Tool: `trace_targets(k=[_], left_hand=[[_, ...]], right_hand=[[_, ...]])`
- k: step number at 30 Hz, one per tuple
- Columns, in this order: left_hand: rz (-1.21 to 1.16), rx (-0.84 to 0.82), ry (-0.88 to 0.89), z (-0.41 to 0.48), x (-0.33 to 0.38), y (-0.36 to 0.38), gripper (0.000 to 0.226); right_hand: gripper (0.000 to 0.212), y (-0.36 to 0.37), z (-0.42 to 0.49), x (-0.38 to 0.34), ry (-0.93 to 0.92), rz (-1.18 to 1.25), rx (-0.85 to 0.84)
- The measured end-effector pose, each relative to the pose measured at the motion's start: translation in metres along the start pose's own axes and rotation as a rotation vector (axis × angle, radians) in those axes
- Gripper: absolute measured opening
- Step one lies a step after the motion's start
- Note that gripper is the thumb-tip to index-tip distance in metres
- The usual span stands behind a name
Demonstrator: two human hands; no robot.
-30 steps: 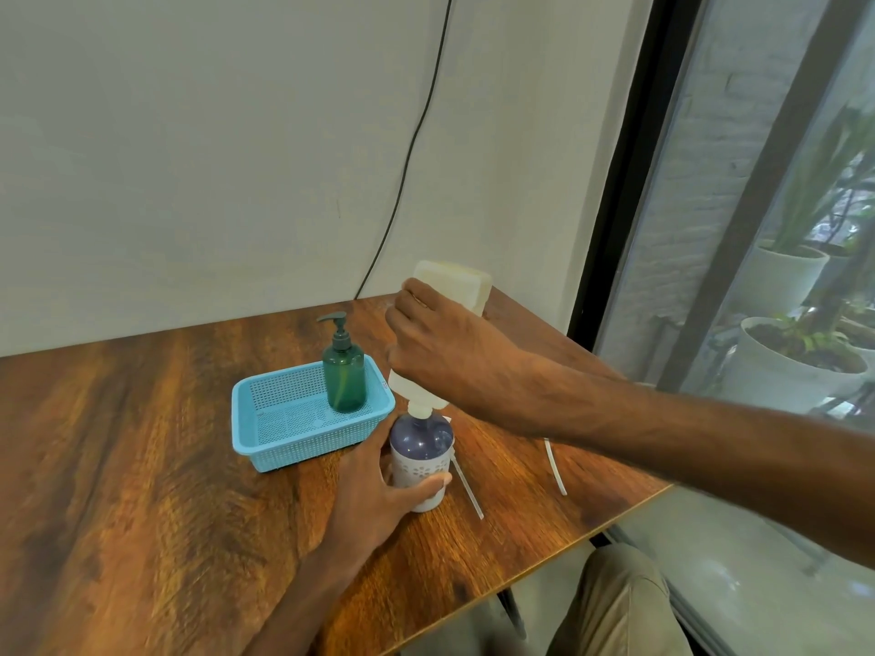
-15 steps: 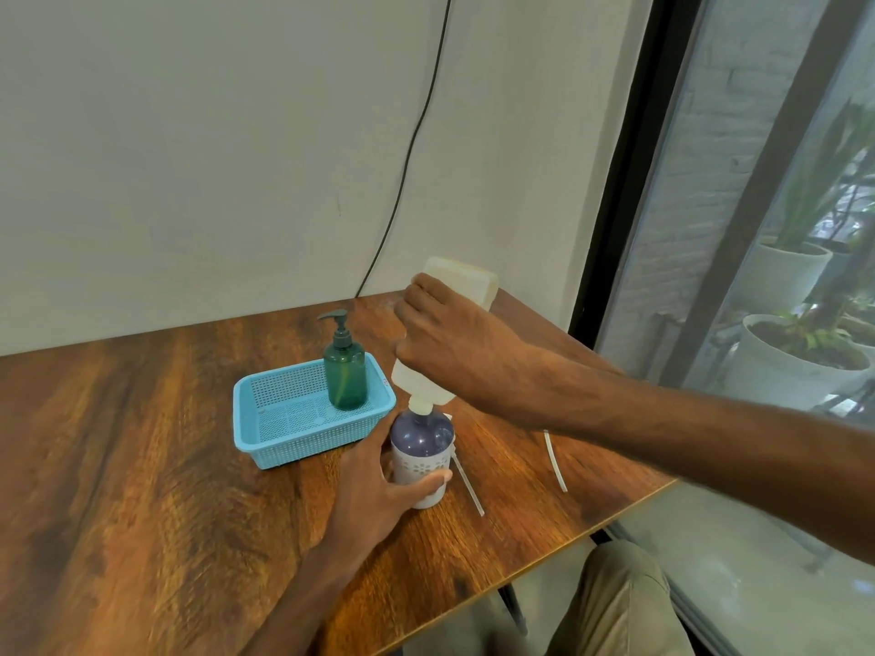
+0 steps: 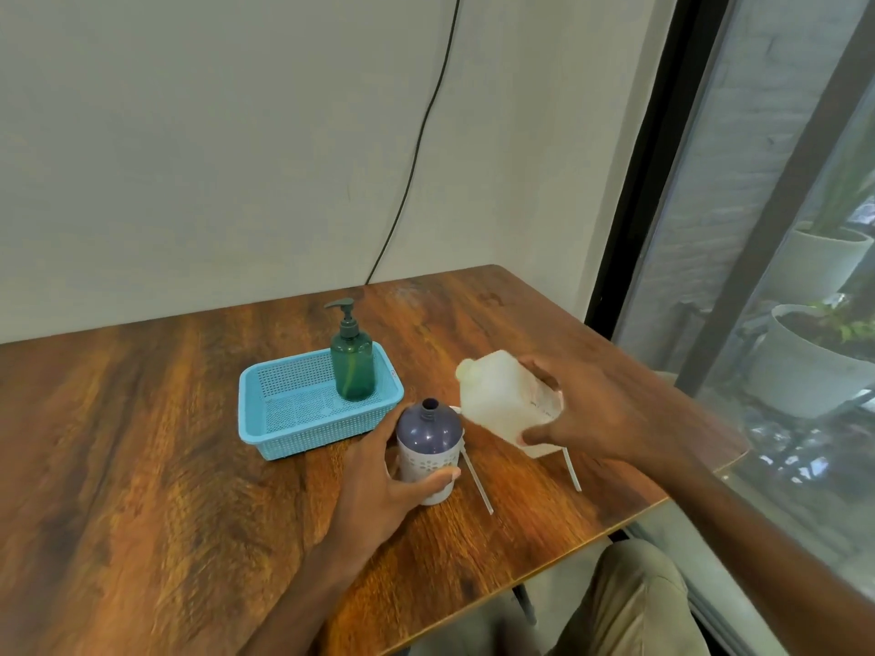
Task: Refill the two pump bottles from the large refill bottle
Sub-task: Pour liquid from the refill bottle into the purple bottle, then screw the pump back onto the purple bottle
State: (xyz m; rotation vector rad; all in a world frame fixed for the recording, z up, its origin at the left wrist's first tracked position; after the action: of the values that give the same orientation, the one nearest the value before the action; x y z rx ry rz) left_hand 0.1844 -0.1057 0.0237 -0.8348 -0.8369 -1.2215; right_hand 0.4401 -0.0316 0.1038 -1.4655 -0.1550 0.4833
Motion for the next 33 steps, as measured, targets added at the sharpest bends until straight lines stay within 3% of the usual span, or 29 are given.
trace_targets(k=[7,18,21,24,25,27,30,33], left_hand=[[0.035,-0.008,-0.036,-0.001,-0.002,0.0,0.083],[0.121,-0.018,-0.057,-0.001,-0.004,0.0,0.081],[0.13,-0.022,-0.053,0.001,-0.003,-0.001,0.08],[0.12,-0.026,-0.055,0.001,-0.004,-0.001,0.081],[0.125,-0.027,-0.052,0.001,-0.004,-0.002,0.081],[0.138,-0.027,-0.03,0.001,-0.001,-0.002,0.08],[0.128,-0.033,-0.009,0.003,0.005,-0.002,0.079],[0.094,-0.034,-0.003,0.001,0.007,-0.006,0.082]], right_hand=[[0.102,0.064,0.013,0.028,0.378,0.314,0.211],[0.112,0.091,0.008,0.025,0.412,0.504,0.325],[0.087,0.084,-0.018,0.015,0.462,0.586,0.539],[0.044,0.071,-0.038,-0.013,0.33,0.53,0.739],[0.03,0.069,-0.038,-0.024,0.252,0.489,0.728],[0.019,0.074,-0.027,-0.042,0.173,0.432,0.527],[0.035,0.091,0.0,-0.056,0.177,0.278,0.139],[0.038,0.097,0.022,-0.068,0.107,0.18,0.031]])
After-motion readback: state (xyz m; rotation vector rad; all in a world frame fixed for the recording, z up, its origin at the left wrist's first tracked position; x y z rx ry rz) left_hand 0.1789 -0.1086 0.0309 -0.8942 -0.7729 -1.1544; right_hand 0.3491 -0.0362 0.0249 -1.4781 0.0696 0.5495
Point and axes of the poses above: each hand's wrist, its own z-axis towards the middle knuckle, its own y-axis out of the palm, x = y × z, the point moved 4 cm from there along z, towards the middle knuckle, and after that the axes turned 15 degrees about -z, right-handed, at the moved point
